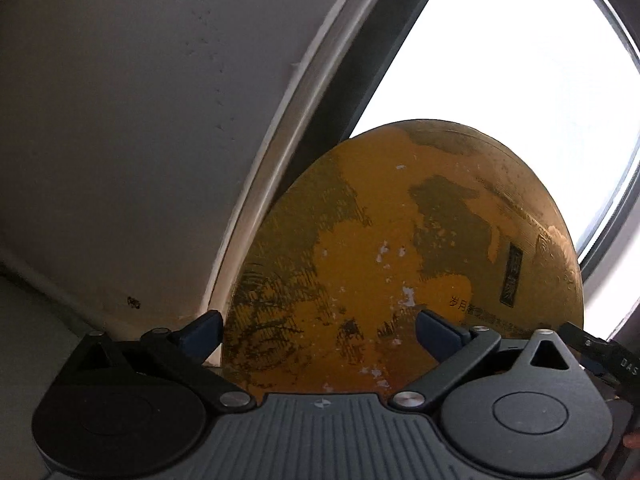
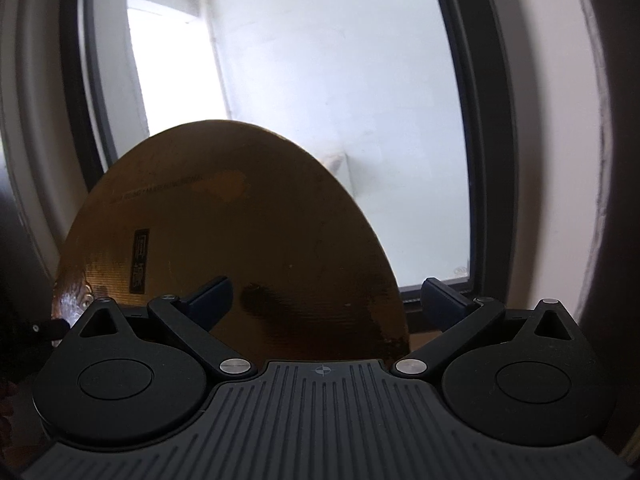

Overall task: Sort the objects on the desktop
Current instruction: 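Move both grippers up to the standing gold lid, then hold the gold lid with both grippers and tilt it over the box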

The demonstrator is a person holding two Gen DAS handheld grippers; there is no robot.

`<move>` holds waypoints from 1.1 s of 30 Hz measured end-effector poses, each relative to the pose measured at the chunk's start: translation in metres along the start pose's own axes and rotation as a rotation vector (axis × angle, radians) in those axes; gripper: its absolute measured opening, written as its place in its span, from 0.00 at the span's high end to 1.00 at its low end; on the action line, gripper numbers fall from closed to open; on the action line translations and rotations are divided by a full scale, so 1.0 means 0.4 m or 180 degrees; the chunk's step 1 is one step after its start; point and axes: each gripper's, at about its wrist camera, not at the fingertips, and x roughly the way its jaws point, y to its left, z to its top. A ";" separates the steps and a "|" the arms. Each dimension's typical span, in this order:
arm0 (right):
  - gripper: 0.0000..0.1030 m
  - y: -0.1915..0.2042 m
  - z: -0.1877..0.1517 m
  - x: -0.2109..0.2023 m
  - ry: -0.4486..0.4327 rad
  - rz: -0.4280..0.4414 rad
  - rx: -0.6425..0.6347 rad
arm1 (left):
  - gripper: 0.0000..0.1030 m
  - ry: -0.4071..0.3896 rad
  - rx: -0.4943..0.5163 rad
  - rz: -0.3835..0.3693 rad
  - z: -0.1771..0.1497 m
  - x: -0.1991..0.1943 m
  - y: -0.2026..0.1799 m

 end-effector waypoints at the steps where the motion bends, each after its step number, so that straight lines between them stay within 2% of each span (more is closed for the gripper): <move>1: 0.00 -0.004 -0.003 0.008 0.0009 0.0025 0.0021 | 0.01 0.0000 0.0016 0.0012 -0.001 0.001 -0.002; 6: 0.00 -0.026 -0.015 0.036 0.0072 0.0183 0.0308 | 0.00 0.0129 0.0004 0.0085 -0.008 0.037 -0.007; 9: 0.00 -0.032 -0.017 0.046 0.0080 0.0212 0.0381 | 0.00 0.0111 -0.0029 0.0093 -0.008 0.038 -0.010; 13: 0.00 -0.012 -0.010 0.030 0.0085 0.0068 0.0283 | 0.01 0.0016 0.0066 0.0165 -0.003 0.022 -0.040; 15: 0.00 -0.001 -0.010 0.006 -0.0072 0.0071 0.0099 | 0.01 -0.0081 0.0042 0.0113 0.005 0.002 -0.045; 20: 0.02 0.029 0.006 -0.074 -0.0514 0.0082 -0.0123 | 0.02 -0.0383 0.0088 -0.0035 0.026 -0.069 -0.076; 23: 0.02 0.035 0.027 -0.129 -0.0676 0.0110 -0.0144 | 0.02 -0.0534 0.0162 -0.0104 0.045 -0.124 -0.109; 29: 0.02 0.068 0.073 -0.275 -0.0930 0.0065 -0.0261 | 0.02 -0.0707 0.0230 -0.0083 0.068 -0.254 -0.186; 30: 0.02 0.083 0.085 -0.332 -0.0946 0.0059 -0.0276 | 0.02 -0.0717 0.0233 -0.0076 0.068 -0.275 -0.195; 33: 0.02 0.102 0.097 -0.414 -0.0956 0.0044 -0.0371 | 0.02 -0.0706 0.0226 -0.0045 0.062 -0.345 -0.223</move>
